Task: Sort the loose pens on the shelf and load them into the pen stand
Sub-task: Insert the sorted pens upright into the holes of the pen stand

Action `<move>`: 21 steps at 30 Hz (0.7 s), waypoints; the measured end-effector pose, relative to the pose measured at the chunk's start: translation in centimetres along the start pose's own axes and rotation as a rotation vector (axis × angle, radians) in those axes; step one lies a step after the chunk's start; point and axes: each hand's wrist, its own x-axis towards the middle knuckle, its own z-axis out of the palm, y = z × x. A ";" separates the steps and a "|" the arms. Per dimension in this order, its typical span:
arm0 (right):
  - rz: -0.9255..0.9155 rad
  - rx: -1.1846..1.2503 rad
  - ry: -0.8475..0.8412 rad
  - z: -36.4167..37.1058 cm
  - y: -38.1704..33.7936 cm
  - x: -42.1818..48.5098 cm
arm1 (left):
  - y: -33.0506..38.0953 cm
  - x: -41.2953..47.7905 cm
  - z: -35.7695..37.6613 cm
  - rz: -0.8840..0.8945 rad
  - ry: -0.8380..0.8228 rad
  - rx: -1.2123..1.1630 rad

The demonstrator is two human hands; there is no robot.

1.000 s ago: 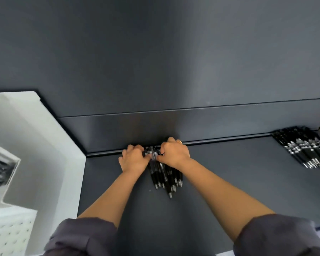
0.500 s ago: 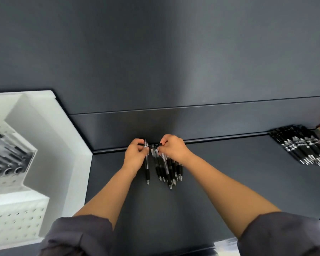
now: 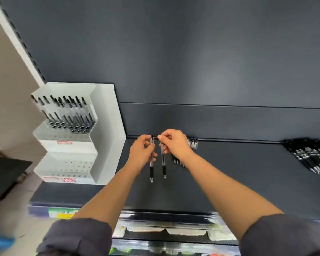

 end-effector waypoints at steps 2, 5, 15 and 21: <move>-0.045 0.012 -0.012 1.6 -1.7 -0.7 | 0.6 -1.4 -1.8 0.025 0.054 0.012; -0.114 0.011 -0.060 4.2 -4.8 -1.0 | 1.7 -2.7 -4.9 0.090 0.137 0.052; -0.341 0.111 -0.109 12.8 -15.8 1.5 | 4.7 -2.5 -18.6 0.248 0.365 0.061; -0.428 0.131 -0.008 17.9 -21.4 5.1 | 5.4 1.0 -29.1 0.370 0.421 0.061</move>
